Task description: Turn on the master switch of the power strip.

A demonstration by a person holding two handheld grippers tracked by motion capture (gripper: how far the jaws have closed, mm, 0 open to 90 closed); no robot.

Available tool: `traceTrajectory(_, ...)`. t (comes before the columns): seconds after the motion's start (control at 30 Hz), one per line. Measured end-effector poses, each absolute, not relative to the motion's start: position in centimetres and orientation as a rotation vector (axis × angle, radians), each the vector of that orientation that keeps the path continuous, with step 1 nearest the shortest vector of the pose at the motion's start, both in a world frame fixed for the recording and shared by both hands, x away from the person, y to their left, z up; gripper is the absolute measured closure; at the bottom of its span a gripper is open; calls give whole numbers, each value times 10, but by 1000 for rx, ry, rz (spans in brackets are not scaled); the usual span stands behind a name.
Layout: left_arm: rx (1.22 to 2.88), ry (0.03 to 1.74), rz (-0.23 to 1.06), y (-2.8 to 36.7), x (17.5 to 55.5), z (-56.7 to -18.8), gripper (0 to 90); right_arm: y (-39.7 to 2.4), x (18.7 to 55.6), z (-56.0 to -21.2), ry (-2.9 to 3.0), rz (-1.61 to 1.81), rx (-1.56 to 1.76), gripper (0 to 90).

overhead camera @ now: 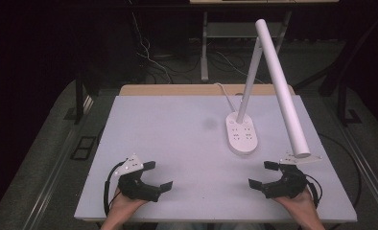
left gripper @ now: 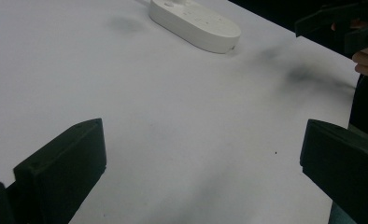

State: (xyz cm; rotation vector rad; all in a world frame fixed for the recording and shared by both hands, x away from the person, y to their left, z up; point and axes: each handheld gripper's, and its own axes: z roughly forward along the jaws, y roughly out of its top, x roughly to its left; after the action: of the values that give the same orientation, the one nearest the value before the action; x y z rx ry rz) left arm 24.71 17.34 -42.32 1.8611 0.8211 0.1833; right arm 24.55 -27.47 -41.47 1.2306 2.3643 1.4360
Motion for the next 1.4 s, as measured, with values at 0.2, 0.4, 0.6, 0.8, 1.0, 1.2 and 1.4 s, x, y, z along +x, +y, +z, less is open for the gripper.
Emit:
traceTrajectory(0.2,1853,822,176,173,246,-423,0,-274,245,-415,2379,1438,1227,4)
traceTrajectory(0.4,1854,820,167,174,246,-423,0,-273,244,-415,2393,1440,1236,4)
traceTrajectory(0.6,1858,820,158,174,245,-423,0,-273,244,-416,2409,1431,1227,4)
traceTrajectory(0.8,1864,820,138,174,246,-423,0,-272,244,-417,2425,1423,1228,4)
traceTrajectory(1.0,1893,827,121,174,249,-423,0,-272,244,-417,2425,1419,1225,4)
traceTrajectory(1.2,1910,820,111,173,250,-419,0,-273,244,-417,2420,1418,1224,4)
traceTrajectory(1.4,1924,812,104,171,253,-414,0,-274,244,-416,2415,1419,1235,4)
